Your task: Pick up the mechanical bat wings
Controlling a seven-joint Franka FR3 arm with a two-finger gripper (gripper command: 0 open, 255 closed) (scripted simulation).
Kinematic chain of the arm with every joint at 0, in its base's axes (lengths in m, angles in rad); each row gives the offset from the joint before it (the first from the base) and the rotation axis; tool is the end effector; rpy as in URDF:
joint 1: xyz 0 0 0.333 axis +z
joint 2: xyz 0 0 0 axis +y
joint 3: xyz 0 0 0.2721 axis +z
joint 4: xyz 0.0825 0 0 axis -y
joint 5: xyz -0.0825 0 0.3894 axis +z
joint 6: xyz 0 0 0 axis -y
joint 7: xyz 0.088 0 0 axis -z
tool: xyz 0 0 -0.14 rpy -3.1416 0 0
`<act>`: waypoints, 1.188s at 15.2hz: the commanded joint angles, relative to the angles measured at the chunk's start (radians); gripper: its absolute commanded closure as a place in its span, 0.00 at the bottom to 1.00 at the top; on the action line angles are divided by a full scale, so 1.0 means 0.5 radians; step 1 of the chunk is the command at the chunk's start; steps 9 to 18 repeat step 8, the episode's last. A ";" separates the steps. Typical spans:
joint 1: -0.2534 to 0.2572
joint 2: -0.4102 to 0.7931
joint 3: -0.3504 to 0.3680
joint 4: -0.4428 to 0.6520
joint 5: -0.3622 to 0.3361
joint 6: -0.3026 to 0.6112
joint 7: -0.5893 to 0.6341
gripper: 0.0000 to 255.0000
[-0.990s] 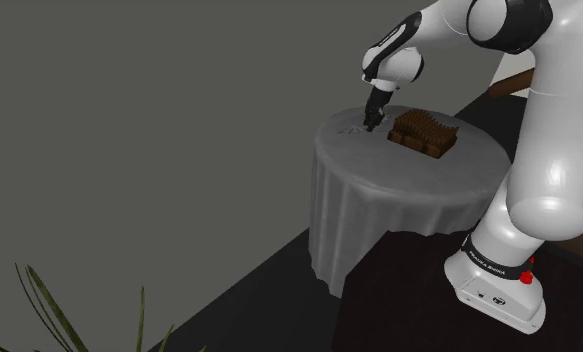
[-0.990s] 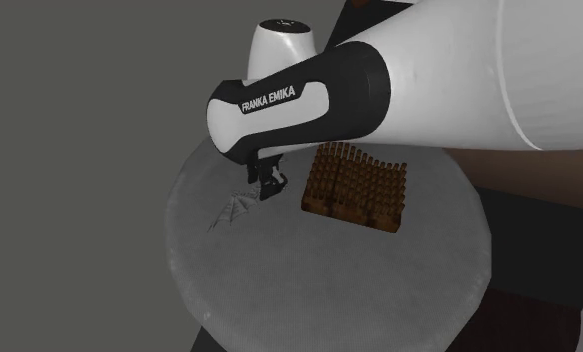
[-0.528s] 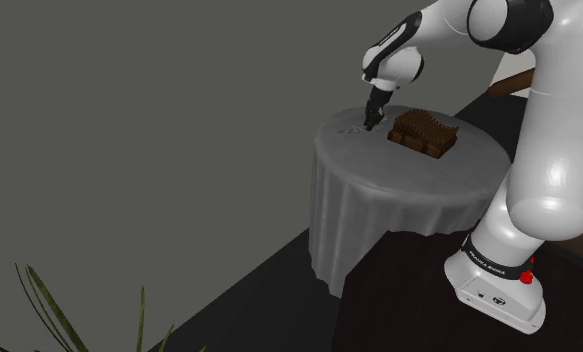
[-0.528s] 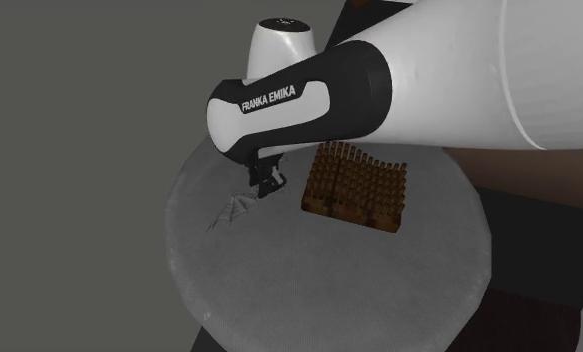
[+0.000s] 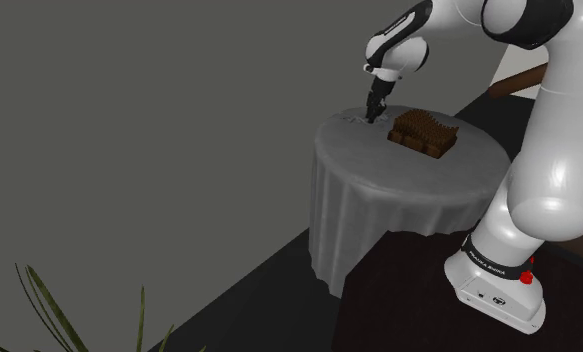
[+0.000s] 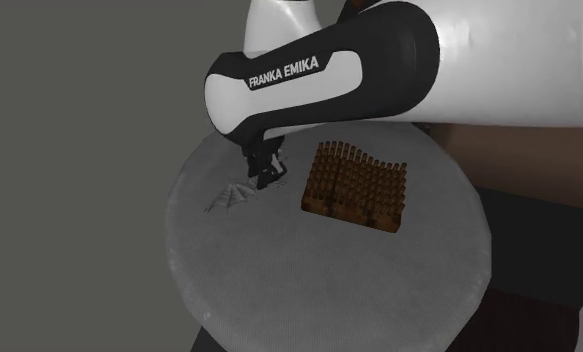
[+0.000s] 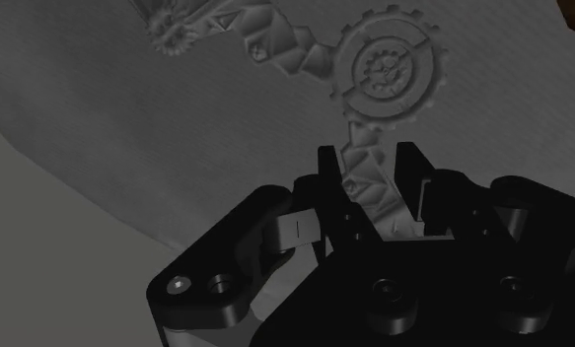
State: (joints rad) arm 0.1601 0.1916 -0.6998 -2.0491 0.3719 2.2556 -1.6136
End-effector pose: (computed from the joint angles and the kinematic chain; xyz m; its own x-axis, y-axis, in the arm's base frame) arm 0.5109 -0.2828 0.2952 0.6381 0.7497 0.1757 0.7532 -0.6551 0.0597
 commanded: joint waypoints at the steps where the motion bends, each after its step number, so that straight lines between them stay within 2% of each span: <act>1: 0.007 -0.031 -0.011 0.027 -0.038 -0.046 0.030 1.00; 6: 0.025 -0.104 -0.031 0.089 -0.121 -0.153 0.100 1.00; 18: 0.025 -0.107 -0.031 0.091 -0.124 -0.157 0.102 1.00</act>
